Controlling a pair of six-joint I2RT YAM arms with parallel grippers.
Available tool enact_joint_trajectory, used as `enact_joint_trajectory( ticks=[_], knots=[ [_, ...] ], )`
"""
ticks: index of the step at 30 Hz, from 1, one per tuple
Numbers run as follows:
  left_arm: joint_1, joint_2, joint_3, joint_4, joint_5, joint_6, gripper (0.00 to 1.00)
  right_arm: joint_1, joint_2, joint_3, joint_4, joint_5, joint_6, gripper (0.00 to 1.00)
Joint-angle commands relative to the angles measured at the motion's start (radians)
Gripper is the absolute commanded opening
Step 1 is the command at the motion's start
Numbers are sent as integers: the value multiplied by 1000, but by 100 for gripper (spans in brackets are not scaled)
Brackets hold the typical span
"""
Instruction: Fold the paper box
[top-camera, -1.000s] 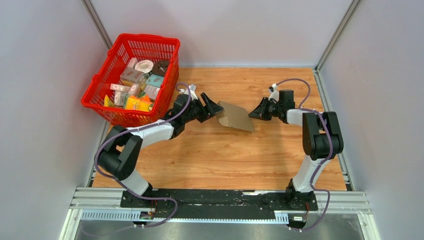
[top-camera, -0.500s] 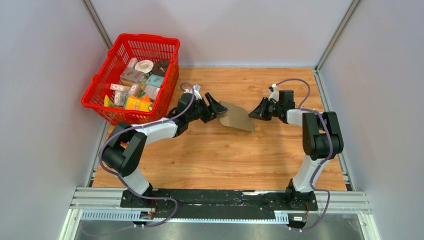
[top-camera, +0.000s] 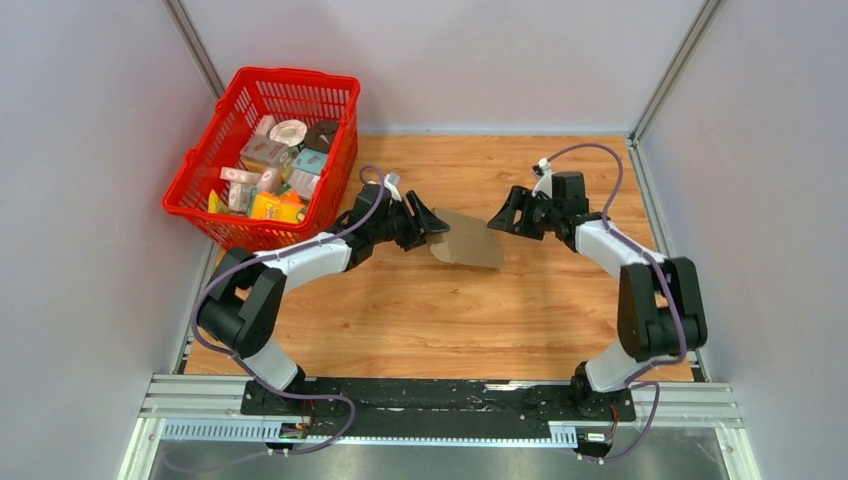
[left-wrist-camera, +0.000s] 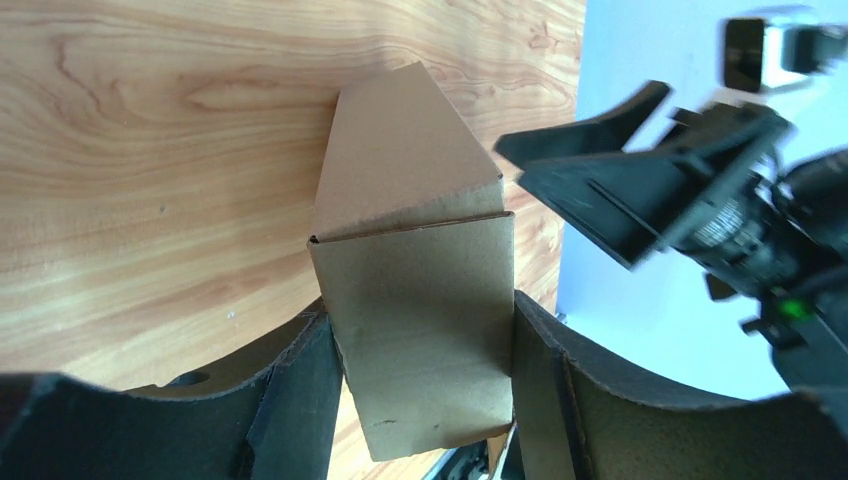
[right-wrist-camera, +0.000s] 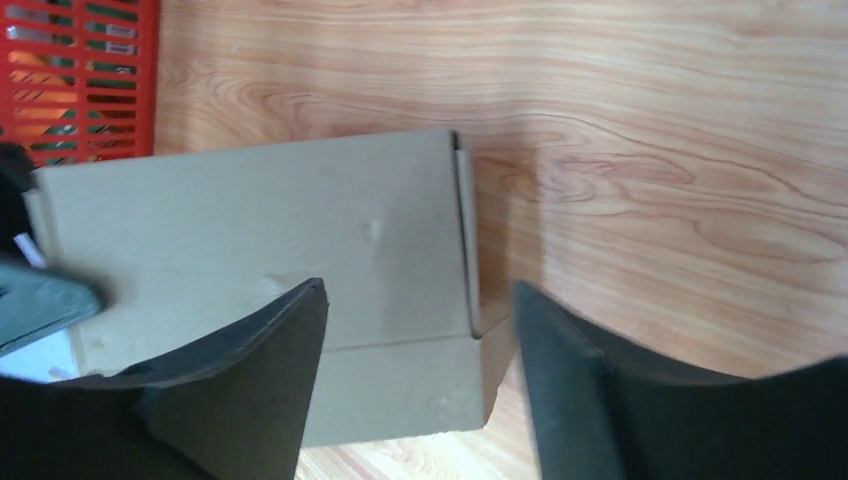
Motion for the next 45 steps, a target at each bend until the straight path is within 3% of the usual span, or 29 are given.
enact_joint_trajectory(
  ticks=[1, 2, 5, 9, 10, 14, 19, 23, 26, 31, 33, 36, 39, 45],
  knots=[
    [20, -94, 12, -81, 34, 29, 40, 60, -204, 3, -168, 176, -59, 77],
    [23, -121, 6, -104, 34, 31, 38, 80, -287, -9, -181, 211, -79, 84],
    [41, -164, -21, -120, 66, 11, 38, 224, -434, -37, -247, 346, -194, 91],
    [86, -220, -54, -130, 173, -40, 38, 535, -594, -146, -174, 619, -315, 93],
    [106, -235, -54, -146, 192, -49, 38, 665, -625, -199, -143, 676, -337, 93],
    [156, -324, -59, -222, 302, -84, 37, 884, -708, -281, -11, 950, -496, 94],
    [199, -419, -62, -343, 393, -96, 37, 1014, -651, -258, 17, 1061, -639, 100],
    [224, -482, -76, -380, 457, -138, 37, 1112, -579, -253, 136, 1305, -786, 100],
    [225, -513, -94, -385, 468, -165, 36, 1169, -518, -246, 250, 1409, -900, 100],
    [228, -528, -111, -387, 485, -185, 36, 1254, -406, -264, 629, 1618, -1209, 100],
    [228, -526, -113, -400, 494, -175, 35, 1263, -395, -262, 681, 1623, -1248, 100],
    [228, -523, -119, -381, 515, -193, 34, 1252, -416, -227, 528, 1536, -1156, 100],
    [228, -523, -116, -380, 525, -192, 34, 1248, -438, -244, 535, 1491, -1149, 98],
    [228, -522, -145, -348, 543, -218, 34, 1237, -469, -276, 541, 1434, -1133, 81]
  ],
)
